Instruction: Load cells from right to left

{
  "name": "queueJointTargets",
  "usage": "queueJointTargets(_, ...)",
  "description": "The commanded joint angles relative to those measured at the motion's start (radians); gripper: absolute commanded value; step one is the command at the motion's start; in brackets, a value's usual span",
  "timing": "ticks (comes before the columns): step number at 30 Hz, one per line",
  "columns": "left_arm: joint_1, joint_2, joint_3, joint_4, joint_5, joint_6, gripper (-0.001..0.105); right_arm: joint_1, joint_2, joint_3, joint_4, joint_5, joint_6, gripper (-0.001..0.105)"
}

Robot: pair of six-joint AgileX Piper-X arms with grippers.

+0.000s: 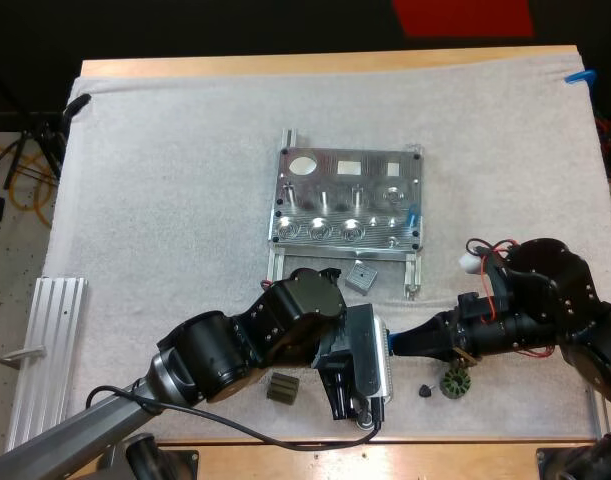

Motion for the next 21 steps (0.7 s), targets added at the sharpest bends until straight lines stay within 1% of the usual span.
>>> queueJointTargets(1,-0.001,-0.006,-0.007,0.0,0.007,-0.028,0.0,0.001,-0.004,-0.001,-0.016,-0.03,-0.019,0.0)
queueJointTargets(2,-0.001,-0.006,-0.007,0.003,0.007,-0.029,0.001,0.001,-0.004,-0.001,-0.016,-0.03,-0.02,0.0)
queueJointTargets(5,-0.001,-0.006,-0.007,0.022,0.007,-0.047,0.009,0.001,-0.004,-0.001,-0.016,-0.03,-0.026,0.0)
queueJointTargets(7,-0.001,-0.006,-0.007,0.031,0.007,-0.079,0.024,0.001,-0.004,-0.001,-0.016,-0.03,-0.038,0.0)
queueJointTargets(8,-0.001,-0.006,-0.007,0.031,0.007,-0.091,0.029,0.001,-0.004,-0.001,-0.016,-0.03,-0.039,0.0)
queueJointTargets(10,-0.001,-0.006,-0.011,0.044,0.007,-0.112,0.049,0.001,-0.004,-0.001,-0.016,-0.03,-0.041,0.0)
queueJointTargets(11,-0.001,-0.006,-0.015,0.052,0.007,-0.116,0.054,0.001,-0.004,-0.001,-0.016,-0.03,-0.041,0.0)
queueJointTargets(12,-0.001,-0.006,-0.02,0.062,0.007,-0.123,0.064,0.001,-0.004,-0.001,-0.016,-0.028,-0.041,0.0)
queueJointTargets(13,-0.001,-0.006,-0.028,0.077,0.007,-0.131,0.07,0.001,-0.004,-0.001,-0.016,-0.028,-0.05,0.0)
queueJointTargets(15,-0.001,-0.006,-0.041,0.103,0.007,-0.134,0.072,0.001,-0.004,-0.001,-0.016,-0.028,-0.068,0.0)
queueJointTargets(17,-0.001,-0.009,-0.059,0.139,0.007,-0.133,0.072,0.001,-0.004,-0.001,-0.016,-0.013,-0.083,0.0)
queueJointTargets(21,-0.001,-0.038,-0.088,0.212,-0.024,-0.133,0.072,0.001,-0.004,-0.008,-0.014,0.011,-0.11,0.0)
